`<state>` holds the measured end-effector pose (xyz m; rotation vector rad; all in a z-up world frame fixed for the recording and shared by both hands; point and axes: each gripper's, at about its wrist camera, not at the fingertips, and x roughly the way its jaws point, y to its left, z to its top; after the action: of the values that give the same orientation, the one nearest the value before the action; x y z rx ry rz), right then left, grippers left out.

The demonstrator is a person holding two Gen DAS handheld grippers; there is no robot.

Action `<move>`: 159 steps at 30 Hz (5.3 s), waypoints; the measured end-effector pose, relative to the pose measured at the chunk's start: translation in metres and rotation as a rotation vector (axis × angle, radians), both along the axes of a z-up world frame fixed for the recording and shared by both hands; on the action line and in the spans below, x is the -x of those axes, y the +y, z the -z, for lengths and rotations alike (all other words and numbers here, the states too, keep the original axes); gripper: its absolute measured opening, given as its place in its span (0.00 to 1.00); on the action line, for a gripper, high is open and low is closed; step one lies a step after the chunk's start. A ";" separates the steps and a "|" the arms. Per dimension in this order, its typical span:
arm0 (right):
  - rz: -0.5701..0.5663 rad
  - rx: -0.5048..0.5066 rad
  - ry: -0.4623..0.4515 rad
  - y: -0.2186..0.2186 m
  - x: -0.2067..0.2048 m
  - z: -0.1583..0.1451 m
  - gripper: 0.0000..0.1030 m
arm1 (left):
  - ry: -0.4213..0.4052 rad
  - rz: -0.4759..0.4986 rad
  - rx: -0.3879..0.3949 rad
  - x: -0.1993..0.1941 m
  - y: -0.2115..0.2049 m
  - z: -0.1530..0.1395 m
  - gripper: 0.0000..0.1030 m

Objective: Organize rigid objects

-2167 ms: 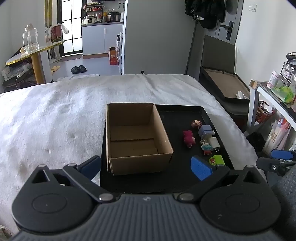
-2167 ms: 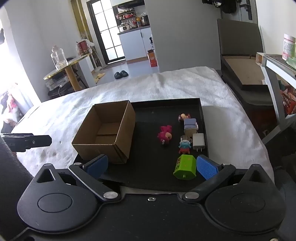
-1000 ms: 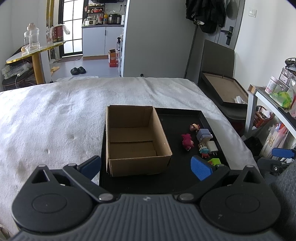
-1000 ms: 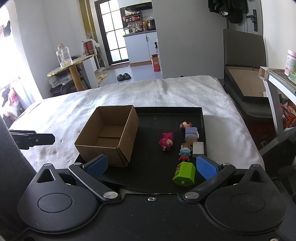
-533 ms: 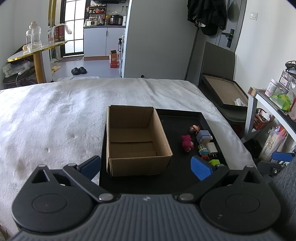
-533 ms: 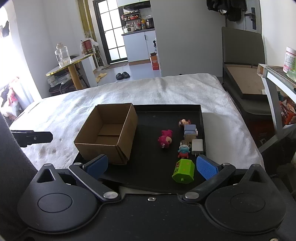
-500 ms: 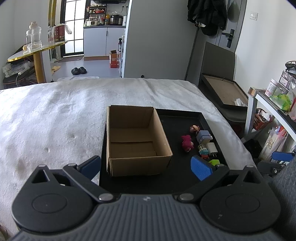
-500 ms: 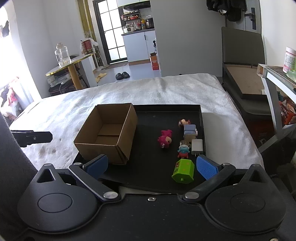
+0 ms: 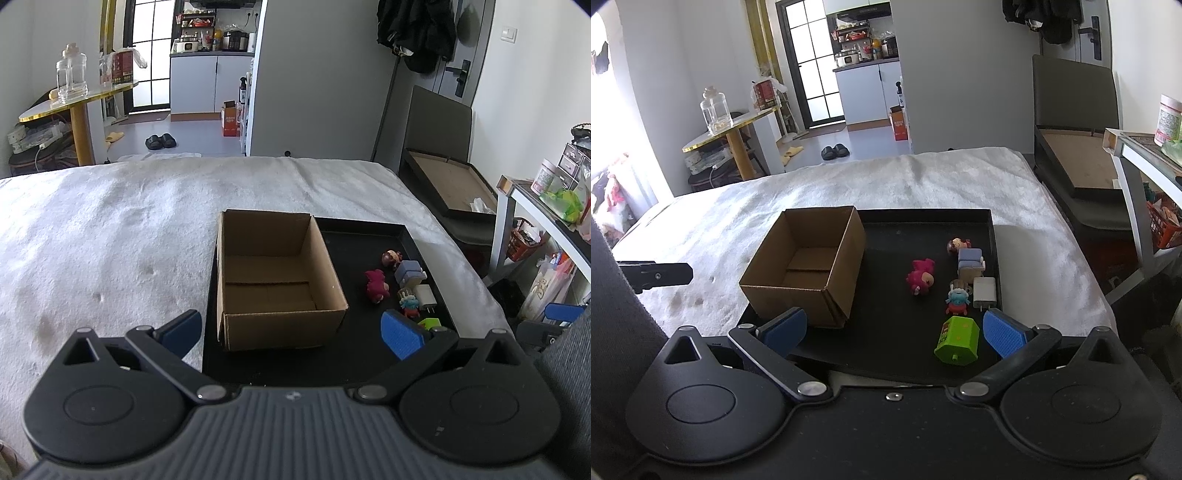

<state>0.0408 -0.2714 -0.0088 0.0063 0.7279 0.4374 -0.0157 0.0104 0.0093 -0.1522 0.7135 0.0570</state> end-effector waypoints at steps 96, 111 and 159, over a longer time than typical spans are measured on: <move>0.148 0.017 0.273 -0.018 -0.120 0.129 0.78 | 0.205 -0.248 -0.161 -0.135 0.016 0.104 0.78; 0.204 0.046 0.358 -0.004 -0.133 0.163 0.57 | 0.196 -0.360 -0.161 -0.142 0.027 0.121 0.44; 0.014 0.081 0.105 0.109 -0.148 0.103 0.53 | 0.111 -0.362 -0.211 -0.131 0.030 0.140 0.15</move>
<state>0.1885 -0.1628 -0.1123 -0.0418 0.8480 0.3960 0.1150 0.0401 -0.1310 -0.0748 0.7787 0.4882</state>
